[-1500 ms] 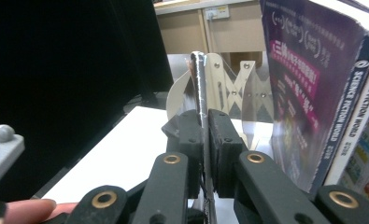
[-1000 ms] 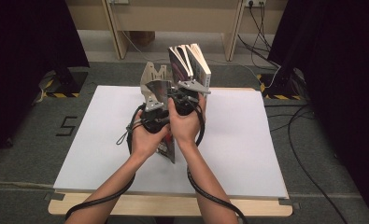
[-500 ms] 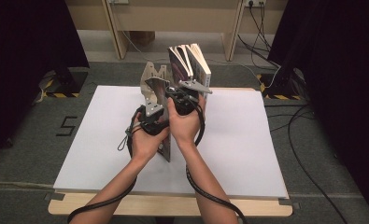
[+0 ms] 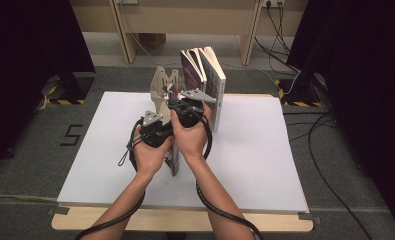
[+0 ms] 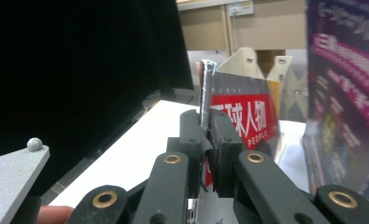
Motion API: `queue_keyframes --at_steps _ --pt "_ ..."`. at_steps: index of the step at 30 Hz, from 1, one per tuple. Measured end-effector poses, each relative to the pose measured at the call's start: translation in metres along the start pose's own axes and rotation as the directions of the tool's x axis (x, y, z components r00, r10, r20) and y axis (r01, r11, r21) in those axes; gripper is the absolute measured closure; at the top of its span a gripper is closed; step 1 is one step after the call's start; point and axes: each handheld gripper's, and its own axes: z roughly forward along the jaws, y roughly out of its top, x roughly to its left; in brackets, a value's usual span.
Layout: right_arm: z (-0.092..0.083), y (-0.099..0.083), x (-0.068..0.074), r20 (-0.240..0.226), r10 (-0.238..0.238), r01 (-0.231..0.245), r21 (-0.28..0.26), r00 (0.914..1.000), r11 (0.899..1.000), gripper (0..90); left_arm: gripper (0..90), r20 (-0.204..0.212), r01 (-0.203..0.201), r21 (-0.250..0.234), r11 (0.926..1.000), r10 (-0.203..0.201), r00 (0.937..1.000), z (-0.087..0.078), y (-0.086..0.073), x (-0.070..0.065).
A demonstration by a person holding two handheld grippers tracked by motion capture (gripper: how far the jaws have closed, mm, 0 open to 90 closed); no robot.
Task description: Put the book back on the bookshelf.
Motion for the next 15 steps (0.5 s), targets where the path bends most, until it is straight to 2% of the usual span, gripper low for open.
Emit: queue_keyframes --at_steps 1,2,5,8,10,12,13,15 --pt "0.0 0.0 0.0 0.0 0.0 0.0 0.0 1.0 1.0 85.7 72.7 0.0 0.0 0.0 1.0 0.0 1.0 0.0 0.0 0.0" --pt "0.002 -0.002 0.006 -0.015 -0.029 0.029 0.003 0.9995 1.0 84.7 74.4 -0.007 0.018 -0.009 0.9998 -0.018 0.9998 -0.004 -0.003 0.002" --pt "0.003 -0.002 0.011 -0.039 -0.039 0.04 0.009 0.9984 0.999 83.1 78.7 -0.018 0.051 -0.045 0.9977 -0.052 0.9985 -0.011 -0.008 0.006" --pt "0.006 -0.002 0.016 -0.062 -0.074 0.075 0.011 0.9953 0.997 80.2 84.2 -0.031 0.056 -0.064 0.9963 -0.058 0.9978 -0.016 -0.012 0.01" --pt "0.008 -0.003 0.018 -0.081 -0.085 0.086 0.009 0.993 0.996 77.8 86.2 -0.03 0.056 -0.06 0.9966 -0.058 0.9979 -0.018 -0.014 0.014" --pt "0.008 -0.004 0.018 -0.094 -0.085 0.087 0.01 0.9919 0.996 76.4 86.4 -0.024 0.064 -0.066 0.9958 -0.065 0.9976 -0.018 -0.015 0.017" --pt "0.009 -0.005 0.017 -0.134 -0.066 0.067 0.005 0.9888 0.998 70.8 86.4 -0.042 0.048 -0.076 0.9959 -0.052 0.9978 -0.017 -0.018 0.018" --pt "0.008 -0.006 0.015 -0.144 -0.065 0.066 0.004 0.9874 0.998 68.0 86.5 -0.053 0.033 -0.092 0.9952 -0.038 0.9979 -0.018 -0.019 0.017"
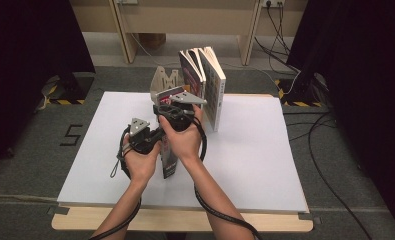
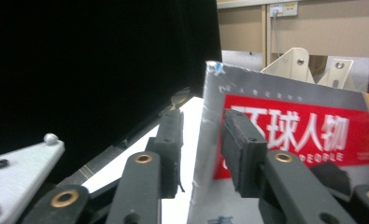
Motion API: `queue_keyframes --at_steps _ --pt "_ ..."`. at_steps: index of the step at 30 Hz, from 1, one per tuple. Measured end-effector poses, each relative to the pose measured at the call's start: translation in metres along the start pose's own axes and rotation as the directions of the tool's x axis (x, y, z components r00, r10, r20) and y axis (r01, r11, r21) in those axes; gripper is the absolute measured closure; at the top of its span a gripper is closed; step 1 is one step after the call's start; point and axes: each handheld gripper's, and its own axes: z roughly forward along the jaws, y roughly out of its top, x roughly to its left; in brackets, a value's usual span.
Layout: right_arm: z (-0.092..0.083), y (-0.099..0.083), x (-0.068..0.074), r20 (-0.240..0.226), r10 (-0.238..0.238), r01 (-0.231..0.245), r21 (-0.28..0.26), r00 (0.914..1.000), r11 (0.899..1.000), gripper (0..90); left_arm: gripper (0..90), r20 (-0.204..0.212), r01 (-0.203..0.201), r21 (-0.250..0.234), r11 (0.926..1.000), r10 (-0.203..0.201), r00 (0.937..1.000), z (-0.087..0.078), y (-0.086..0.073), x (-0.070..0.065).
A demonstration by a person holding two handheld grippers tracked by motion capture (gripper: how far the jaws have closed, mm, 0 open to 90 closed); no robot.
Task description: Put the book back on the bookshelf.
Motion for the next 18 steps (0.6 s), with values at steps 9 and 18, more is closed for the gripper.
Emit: queue_keyframes --at_steps 9,18 --pt "-0.062 -0.005 -0.027 -0.002 0.046 -0.045 -0.124 0.999 0.991 62.7 86.6 0.023 0.015 -0.04 0.9991 -0.015 0.9996 -0.008 0.007 0.006" --pt "-0.124 -0.064 -0.105 0.182 0.156 -0.138 -0.105 0.9708 0.985 61.7 86.7 0.01 0.012 -0.08 0.9967 -0.011 0.9999 -0.021 0.019 0.013"
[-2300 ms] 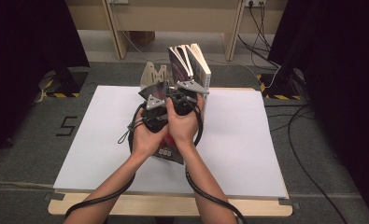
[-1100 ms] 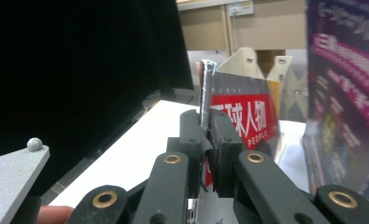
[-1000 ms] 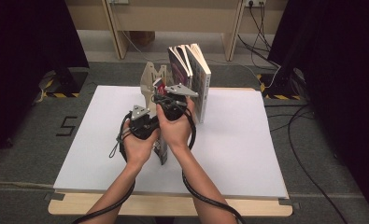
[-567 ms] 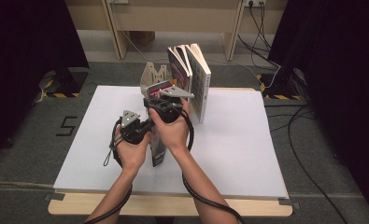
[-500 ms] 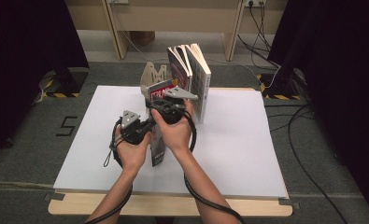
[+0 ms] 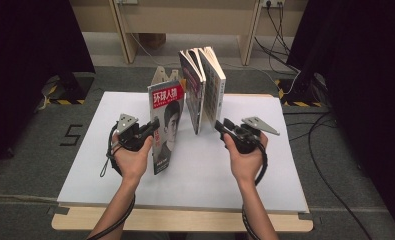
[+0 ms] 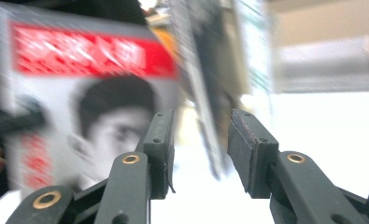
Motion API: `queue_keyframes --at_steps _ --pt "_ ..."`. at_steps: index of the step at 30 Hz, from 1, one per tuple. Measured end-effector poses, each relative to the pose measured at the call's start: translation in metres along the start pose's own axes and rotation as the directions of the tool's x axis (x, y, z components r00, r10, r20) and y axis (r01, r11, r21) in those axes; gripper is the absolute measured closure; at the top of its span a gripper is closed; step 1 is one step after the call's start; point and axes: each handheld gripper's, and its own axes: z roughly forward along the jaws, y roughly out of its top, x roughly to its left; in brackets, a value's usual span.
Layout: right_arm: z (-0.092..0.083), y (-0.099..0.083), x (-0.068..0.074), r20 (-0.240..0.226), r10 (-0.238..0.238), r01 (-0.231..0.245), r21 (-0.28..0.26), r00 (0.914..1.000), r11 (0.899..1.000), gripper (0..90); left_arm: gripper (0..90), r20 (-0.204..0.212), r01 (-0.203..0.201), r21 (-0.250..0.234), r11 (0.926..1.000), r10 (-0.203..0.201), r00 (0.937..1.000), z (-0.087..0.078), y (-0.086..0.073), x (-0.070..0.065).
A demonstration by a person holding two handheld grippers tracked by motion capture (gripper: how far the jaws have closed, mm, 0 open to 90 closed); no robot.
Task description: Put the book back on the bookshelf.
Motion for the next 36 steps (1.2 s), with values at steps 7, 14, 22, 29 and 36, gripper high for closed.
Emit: queue_keyframes --at_steps 7,14,22,29,36 --pt "-0.02 -0.055 -0.053 0.111 0.063 -0.071 0.073 0.9918 0.995 61.7 86.8 -0.002 -0.02 -0.012 0.9997 0.02 0.9998 -0.006 0.006 0.002" --pt "-0.026 -0.077 -0.065 0.163 0.0 -0.011 0.07 0.9867 0.997 59.5 86.7 -0.002 -0.014 -0.027 0.9995 0.014 0.9999 -0.007 0.011 0.007" --pt "-0.028 -0.064 -0.055 0.172 -0.111 0.116 -0.019 0.9788 0.993 59.7 86.7 -0.001 -0.01 -0.033 0.9994 0.01 0.9999 -0.007 0.013 0.01" --pt "-0.024 -0.046 -0.042 0.173 -0.142 0.152 -0.046 0.9746 0.987 58.7 86.7 -0.008 -0.013 -0.049 0.9987 0.013 0.9999 -0.008 0.018 0.009" --pt "-0.022 -0.05 -0.043 0.17 -0.126 0.132 -0.022 0.9773 0.991 58.6 86.7 -0.023 -0.013 -0.065 0.9978 0.011 0.9997 -0.008 0.03 0.014"
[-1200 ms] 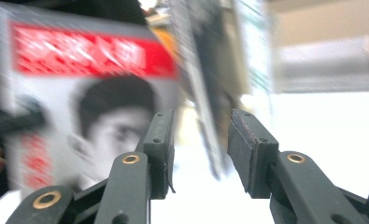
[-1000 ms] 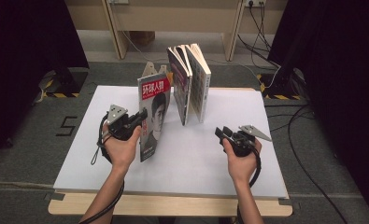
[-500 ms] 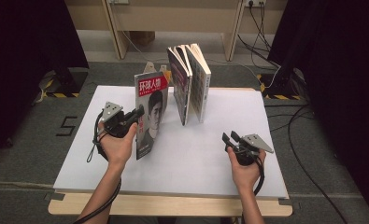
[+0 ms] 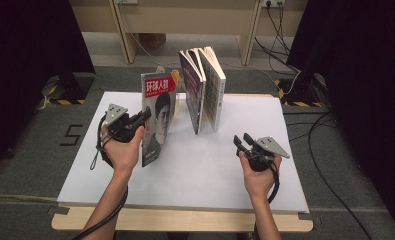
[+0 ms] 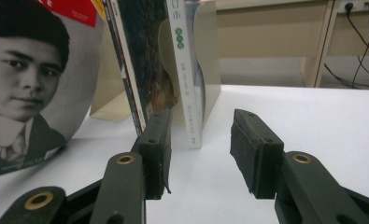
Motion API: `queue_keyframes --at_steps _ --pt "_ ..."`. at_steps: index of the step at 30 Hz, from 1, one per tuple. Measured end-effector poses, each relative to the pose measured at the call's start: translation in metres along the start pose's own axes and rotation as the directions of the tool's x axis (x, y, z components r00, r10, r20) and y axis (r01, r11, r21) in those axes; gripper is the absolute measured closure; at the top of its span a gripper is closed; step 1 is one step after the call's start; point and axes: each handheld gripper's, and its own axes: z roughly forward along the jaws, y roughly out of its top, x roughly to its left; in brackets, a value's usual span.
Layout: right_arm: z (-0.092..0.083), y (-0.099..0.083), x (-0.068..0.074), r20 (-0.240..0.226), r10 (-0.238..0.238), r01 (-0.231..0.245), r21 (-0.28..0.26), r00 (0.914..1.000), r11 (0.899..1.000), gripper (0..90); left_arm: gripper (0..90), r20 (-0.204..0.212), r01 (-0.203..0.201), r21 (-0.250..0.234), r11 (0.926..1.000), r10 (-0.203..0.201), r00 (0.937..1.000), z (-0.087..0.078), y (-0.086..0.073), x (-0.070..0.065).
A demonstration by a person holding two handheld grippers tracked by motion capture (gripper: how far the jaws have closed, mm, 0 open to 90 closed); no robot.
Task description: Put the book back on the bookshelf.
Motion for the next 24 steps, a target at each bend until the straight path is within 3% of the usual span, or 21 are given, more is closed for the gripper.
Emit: queue_keyframes --at_steps 12,24 --pt "0.002 -0.006 -0.009 0.009 0.027 -0.027 0.017 0.9996 0.999 58.6 86.7 -0.03 0.015 -0.054 0.9984 -0.017 0.9994 0.008 0.024 0.005" --pt "0.001 -0.007 -0.01 0.01 0.034 -0.034 0.014 0.9994 0.999 58.6 86.7 -0.051 0.026 -0.078 0.9966 -0.03 0.9982 0.029 0.032 0.007"
